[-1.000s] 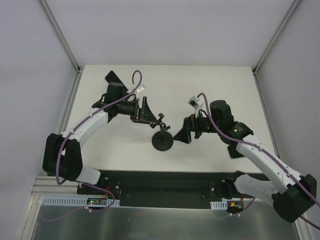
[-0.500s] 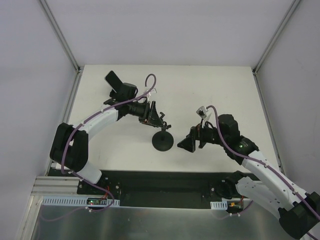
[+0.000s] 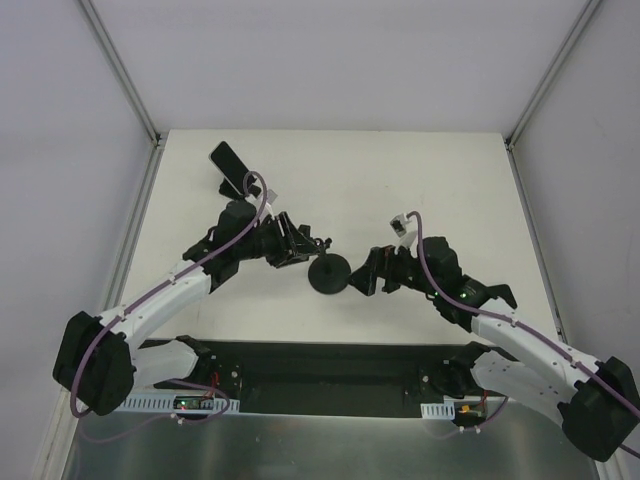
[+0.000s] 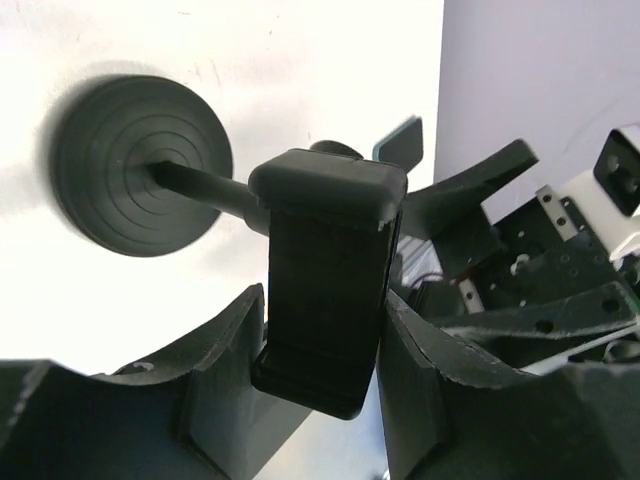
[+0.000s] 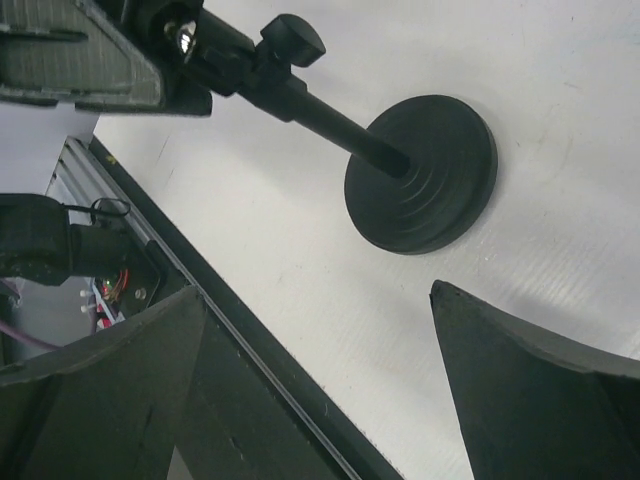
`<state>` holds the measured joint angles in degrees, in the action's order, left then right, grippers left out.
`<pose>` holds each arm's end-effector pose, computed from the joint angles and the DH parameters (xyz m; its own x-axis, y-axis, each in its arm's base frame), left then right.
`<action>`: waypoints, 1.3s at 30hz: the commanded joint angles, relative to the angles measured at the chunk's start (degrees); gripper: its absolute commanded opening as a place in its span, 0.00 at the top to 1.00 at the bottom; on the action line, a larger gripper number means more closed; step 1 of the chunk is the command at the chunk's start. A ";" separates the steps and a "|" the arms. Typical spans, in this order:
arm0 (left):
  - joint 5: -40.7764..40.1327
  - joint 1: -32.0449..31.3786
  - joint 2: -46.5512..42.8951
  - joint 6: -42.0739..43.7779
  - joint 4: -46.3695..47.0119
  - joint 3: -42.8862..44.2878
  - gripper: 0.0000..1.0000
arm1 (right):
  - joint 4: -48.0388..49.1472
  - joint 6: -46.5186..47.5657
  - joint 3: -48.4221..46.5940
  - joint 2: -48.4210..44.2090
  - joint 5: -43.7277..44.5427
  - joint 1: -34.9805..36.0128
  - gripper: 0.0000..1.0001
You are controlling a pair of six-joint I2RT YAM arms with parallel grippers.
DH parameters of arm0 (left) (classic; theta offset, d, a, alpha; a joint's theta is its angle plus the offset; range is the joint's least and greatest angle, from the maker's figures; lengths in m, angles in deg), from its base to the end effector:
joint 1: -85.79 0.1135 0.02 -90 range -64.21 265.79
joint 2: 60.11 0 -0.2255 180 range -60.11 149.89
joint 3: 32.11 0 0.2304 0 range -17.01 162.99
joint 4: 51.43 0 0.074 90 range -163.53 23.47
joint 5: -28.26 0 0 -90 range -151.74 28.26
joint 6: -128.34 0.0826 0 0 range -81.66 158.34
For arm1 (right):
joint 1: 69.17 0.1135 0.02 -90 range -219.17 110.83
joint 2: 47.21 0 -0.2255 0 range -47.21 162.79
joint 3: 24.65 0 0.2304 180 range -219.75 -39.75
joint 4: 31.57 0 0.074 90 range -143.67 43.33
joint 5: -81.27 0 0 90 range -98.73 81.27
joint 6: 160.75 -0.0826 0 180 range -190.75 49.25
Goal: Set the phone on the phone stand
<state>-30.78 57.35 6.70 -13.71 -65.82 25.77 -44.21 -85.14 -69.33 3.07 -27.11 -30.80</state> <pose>0.2364 -0.1763 0.2277 -0.8637 -0.3012 -0.4041 0.2321 0.4740 -0.8494 0.1798 0.1756 0.2168 -0.4424 -0.0495 -0.8954 -0.7370 0.5889 0.3316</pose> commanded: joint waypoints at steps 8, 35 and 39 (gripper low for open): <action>-33.07 -14.44 3.32 -28.36 6.58 2.20 0.89 | 5.54 -2.31 -4.08 5.97 12.22 2.85 0.02; -37.37 -12.07 -30.86 14.07 -28.31 5.37 0.01 | 14.95 1.47 -17.78 21.70 39.20 21.66 0.33; -37.47 -11.98 -27.88 17.33 -28.48 9.59 0.01 | 12.31 1.65 -18.58 22.23 37.98 21.75 0.48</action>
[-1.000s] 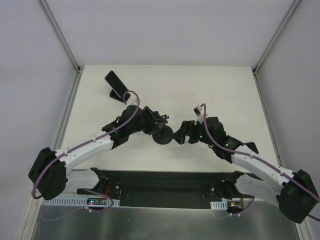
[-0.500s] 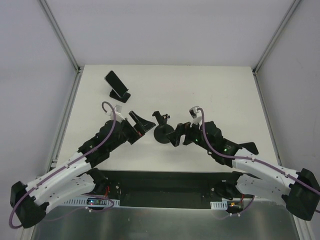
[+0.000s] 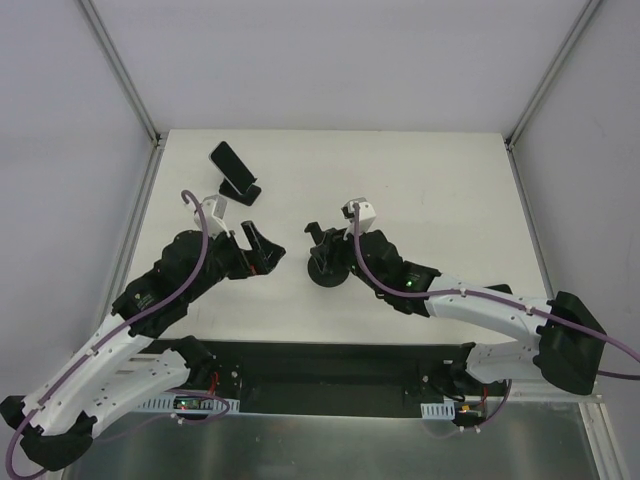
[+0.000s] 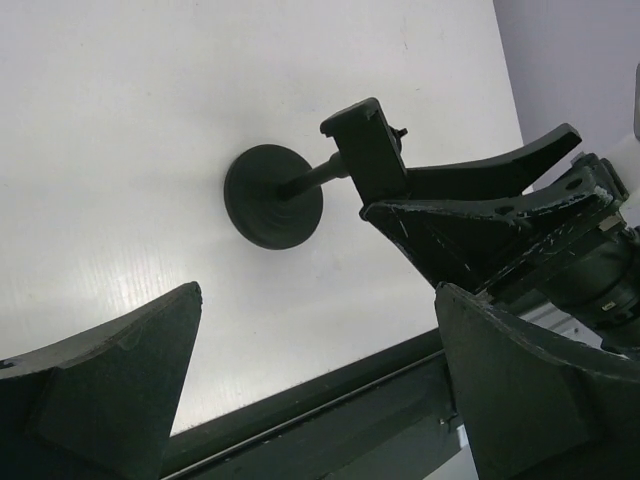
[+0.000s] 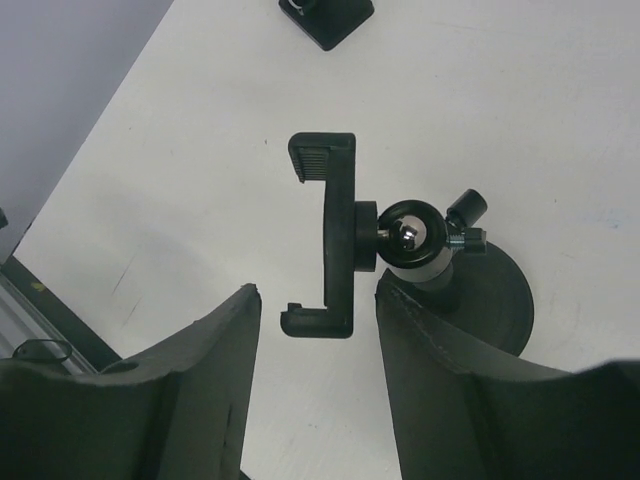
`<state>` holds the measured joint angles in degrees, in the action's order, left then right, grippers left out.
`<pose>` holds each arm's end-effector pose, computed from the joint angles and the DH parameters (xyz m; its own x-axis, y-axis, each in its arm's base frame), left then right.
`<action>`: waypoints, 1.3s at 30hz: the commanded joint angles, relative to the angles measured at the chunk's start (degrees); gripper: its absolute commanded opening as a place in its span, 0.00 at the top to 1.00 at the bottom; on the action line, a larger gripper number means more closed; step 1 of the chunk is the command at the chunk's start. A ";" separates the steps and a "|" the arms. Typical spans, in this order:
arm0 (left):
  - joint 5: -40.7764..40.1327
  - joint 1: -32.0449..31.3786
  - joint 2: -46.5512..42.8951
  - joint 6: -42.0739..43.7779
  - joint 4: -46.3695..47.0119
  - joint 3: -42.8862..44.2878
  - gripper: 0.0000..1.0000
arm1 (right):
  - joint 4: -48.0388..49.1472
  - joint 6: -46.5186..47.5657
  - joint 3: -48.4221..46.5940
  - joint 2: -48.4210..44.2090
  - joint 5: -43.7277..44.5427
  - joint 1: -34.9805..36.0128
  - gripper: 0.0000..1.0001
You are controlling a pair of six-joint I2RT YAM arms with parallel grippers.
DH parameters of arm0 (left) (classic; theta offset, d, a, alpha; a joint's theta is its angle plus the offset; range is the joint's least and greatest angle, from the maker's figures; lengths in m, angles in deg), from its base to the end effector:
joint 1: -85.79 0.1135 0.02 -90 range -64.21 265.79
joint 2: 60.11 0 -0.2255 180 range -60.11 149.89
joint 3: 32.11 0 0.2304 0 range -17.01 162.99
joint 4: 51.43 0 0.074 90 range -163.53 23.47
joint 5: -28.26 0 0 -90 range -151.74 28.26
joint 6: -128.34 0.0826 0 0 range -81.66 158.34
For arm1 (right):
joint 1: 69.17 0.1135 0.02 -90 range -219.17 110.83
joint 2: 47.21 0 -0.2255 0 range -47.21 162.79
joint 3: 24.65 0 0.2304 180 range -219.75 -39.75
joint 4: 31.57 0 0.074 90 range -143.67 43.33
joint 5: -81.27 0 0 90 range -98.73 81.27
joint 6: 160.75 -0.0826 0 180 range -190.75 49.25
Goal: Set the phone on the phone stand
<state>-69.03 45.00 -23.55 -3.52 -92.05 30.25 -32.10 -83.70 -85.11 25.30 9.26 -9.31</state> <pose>0.1560 -0.1208 0.3082 -0.5147 -0.4302 -0.7417 0.2842 0.7305 -0.6209 0.1860 0.2695 0.2472 -0.2570 -0.0181 -0.9662 -0.6296 0.7617 0.1532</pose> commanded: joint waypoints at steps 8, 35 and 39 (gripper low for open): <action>5.53 2.12 11.42 15.58 -2.26 20.92 0.01 | -1.03 3.54 -3.15 0.61 -1.03 0.17 0.67; 38.58 13.02 21.89 28.86 10.05 12.77 0.08 | -34.87 46.79 -21.34 6.24 -77.78 -27.69 1.00; 39.28 13.02 21.37 28.33 10.05 12.85 0.07 | -35.75 45.83 -21.52 6.06 -75.48 -27.60 0.99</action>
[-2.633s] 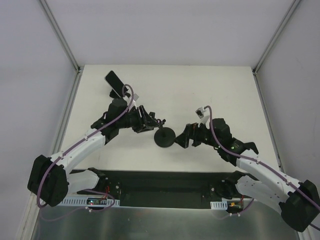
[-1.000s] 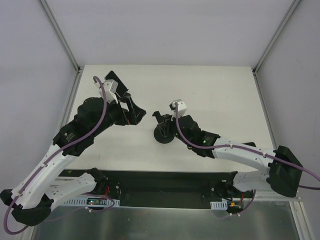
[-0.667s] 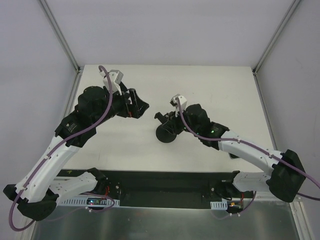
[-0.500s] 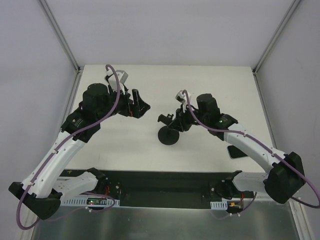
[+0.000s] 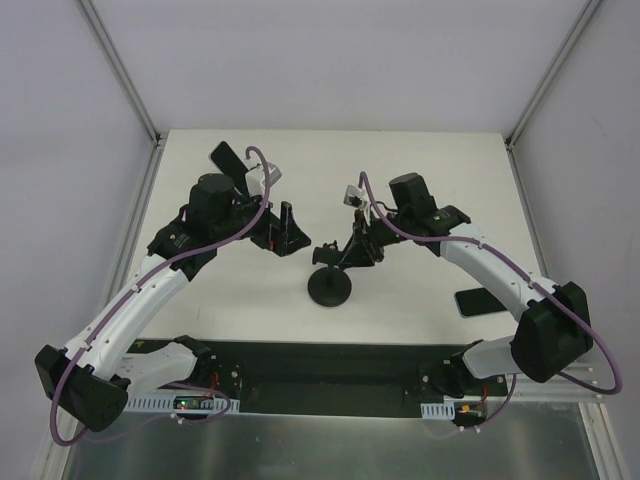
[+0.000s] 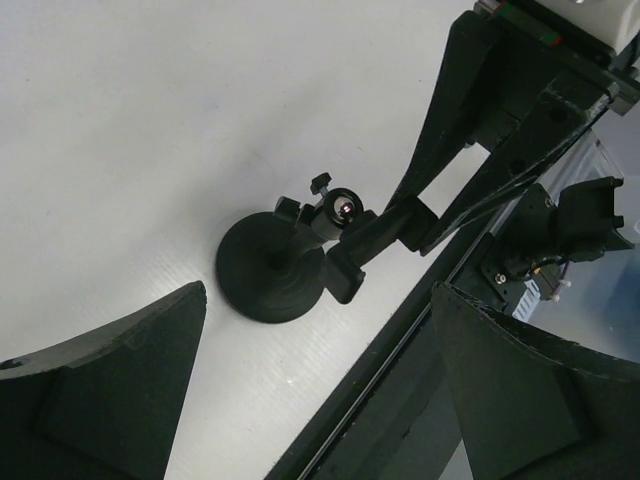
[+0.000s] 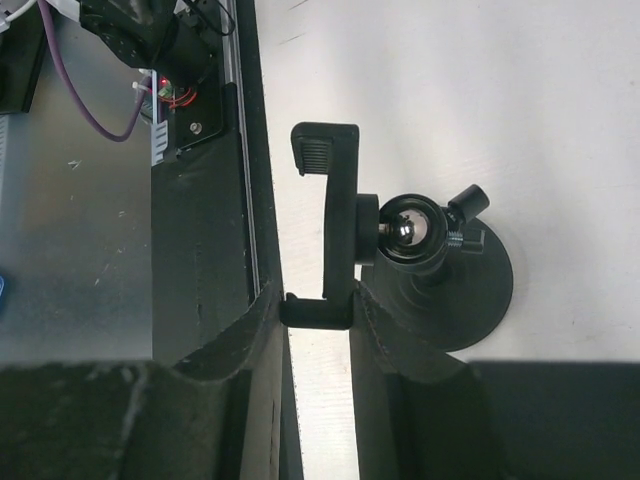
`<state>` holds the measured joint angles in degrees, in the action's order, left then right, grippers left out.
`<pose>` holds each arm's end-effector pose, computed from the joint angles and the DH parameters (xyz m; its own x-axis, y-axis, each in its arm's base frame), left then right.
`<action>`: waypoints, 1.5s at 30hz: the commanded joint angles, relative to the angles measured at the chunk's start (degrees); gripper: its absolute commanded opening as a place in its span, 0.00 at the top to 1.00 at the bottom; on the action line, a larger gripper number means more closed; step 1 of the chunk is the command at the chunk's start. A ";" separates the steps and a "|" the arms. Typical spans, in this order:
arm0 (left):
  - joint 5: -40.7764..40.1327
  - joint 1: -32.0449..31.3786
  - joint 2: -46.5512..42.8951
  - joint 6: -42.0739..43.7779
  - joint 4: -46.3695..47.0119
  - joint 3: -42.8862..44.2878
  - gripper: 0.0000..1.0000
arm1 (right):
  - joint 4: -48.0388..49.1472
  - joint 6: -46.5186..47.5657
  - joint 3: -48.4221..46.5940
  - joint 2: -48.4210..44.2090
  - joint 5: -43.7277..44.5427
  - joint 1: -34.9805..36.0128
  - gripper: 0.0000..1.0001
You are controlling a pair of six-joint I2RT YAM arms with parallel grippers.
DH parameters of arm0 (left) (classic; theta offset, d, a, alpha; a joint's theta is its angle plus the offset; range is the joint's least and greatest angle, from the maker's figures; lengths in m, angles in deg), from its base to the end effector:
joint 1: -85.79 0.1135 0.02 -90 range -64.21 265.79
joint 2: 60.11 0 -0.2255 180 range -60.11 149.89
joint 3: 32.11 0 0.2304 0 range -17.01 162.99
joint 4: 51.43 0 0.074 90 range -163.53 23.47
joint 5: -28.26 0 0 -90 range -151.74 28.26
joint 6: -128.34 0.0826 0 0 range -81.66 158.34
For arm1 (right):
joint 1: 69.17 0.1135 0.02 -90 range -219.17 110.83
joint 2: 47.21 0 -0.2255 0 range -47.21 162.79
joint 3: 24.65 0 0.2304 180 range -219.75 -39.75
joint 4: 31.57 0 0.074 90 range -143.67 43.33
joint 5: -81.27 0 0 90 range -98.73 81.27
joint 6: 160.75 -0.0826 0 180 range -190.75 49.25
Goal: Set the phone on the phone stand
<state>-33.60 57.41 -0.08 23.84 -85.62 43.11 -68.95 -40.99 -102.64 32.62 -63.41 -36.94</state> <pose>0.2177 -0.1619 0.3214 -0.4805 0.0086 -0.8770 0.7139 0.5846 -0.3854 0.2219 0.2196 0.2511 -0.0459 -0.3682 -0.9286 -0.9974 -0.0355 0.0633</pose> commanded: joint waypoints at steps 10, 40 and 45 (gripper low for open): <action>4.29 0.61 -3.51 -0.17 3.80 -0.44 0.06 | 11.47 -13.13 4.52 -9.06 15.99 0.11 0.08; 3.33 0.61 -5.10 -1.67 3.89 -0.70 0.05 | -26.06 -69.83 14.99 -7.23 74.98 -47.17 0.03; 3.59 0.61 -4.66 -1.84 3.89 -0.62 0.04 | -23.95 -71.77 18.24 -8.29 74.98 -49.27 0.04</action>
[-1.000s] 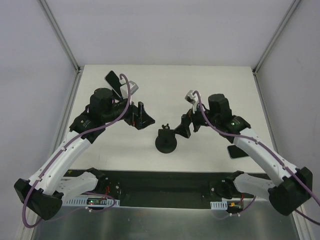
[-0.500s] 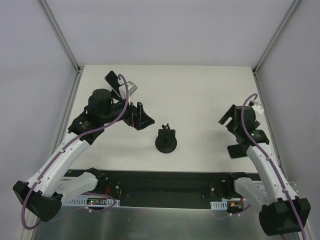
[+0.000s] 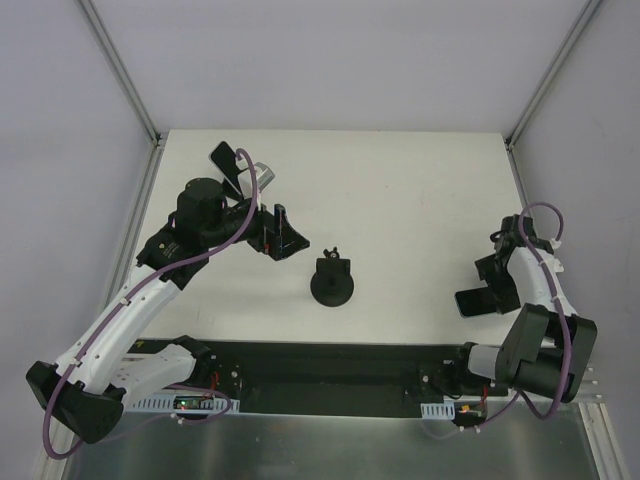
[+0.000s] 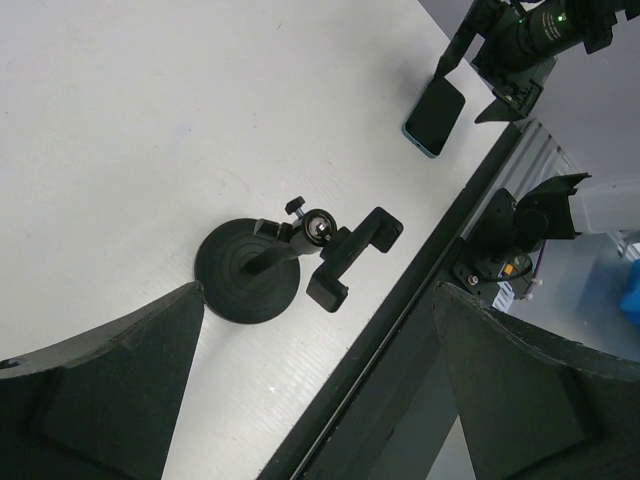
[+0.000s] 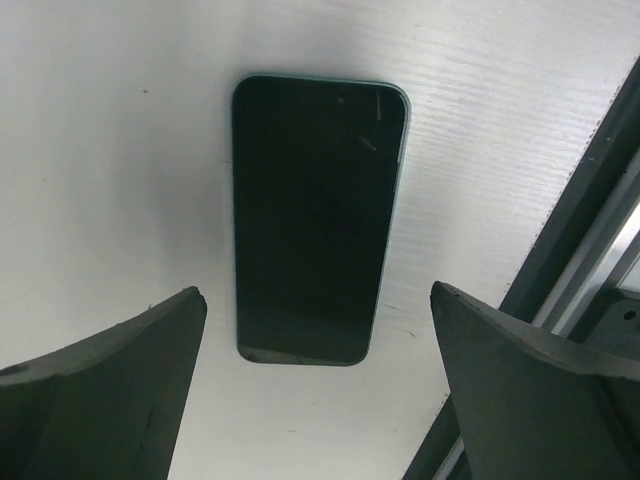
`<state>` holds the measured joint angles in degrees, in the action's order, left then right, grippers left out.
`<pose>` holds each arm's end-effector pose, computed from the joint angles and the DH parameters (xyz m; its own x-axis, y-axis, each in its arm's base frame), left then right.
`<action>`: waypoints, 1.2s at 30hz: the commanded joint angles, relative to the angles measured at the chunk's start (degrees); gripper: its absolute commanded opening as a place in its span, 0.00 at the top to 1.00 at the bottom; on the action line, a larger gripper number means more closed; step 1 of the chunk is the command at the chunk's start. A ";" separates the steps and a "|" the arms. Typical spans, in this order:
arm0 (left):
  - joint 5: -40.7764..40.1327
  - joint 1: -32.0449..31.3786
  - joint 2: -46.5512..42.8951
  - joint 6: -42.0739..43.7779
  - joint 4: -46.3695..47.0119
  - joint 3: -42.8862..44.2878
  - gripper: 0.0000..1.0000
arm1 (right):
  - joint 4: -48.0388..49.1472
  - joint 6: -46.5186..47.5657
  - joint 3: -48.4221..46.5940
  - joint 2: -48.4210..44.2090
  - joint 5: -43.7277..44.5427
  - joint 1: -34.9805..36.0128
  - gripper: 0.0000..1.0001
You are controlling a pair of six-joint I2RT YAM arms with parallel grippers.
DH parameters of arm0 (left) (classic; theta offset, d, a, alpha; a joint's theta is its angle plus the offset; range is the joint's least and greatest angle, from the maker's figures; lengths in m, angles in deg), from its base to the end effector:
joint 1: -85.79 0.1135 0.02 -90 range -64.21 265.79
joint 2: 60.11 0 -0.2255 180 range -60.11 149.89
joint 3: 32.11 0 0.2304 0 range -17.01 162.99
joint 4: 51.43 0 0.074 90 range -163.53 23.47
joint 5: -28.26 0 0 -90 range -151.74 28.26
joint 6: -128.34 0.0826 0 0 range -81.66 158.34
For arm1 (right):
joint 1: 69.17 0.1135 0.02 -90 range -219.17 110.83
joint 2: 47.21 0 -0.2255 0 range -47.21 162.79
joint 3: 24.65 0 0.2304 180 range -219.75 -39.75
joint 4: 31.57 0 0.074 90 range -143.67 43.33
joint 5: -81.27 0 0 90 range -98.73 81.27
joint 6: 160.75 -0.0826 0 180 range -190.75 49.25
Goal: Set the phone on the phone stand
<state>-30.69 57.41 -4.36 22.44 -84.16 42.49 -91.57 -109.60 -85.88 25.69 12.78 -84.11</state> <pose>0.2012 -0.1571 0.3396 -0.4352 -0.0316 -0.8998 0.7575 0.5273 -0.3850 0.2113 -0.0877 0.1392 -0.4939 0.7358 -0.4633 0.8489 0.5234 -0.0738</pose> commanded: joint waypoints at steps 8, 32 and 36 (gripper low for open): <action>0.59 0.69 -0.20 -0.62 2.33 -0.09 0.04 | 4.73 -1.84 4.47 1.54 -5.34 -4.92 0.03; 1.30 0.96 0.07 -0.80 2.33 -0.09 0.05 | 13.27 -2.63 3.86 10.24 -14.93 4.90 0.38; 1.38 0.96 0.15 -0.80 2.33 -0.09 0.04 | 13.26 -0.71 1.31 12.52 -14.92 7.73 0.47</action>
<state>-30.65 57.80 -4.12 22.27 -84.07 42.45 -81.80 -110.49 -82.66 34.76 3.67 -79.47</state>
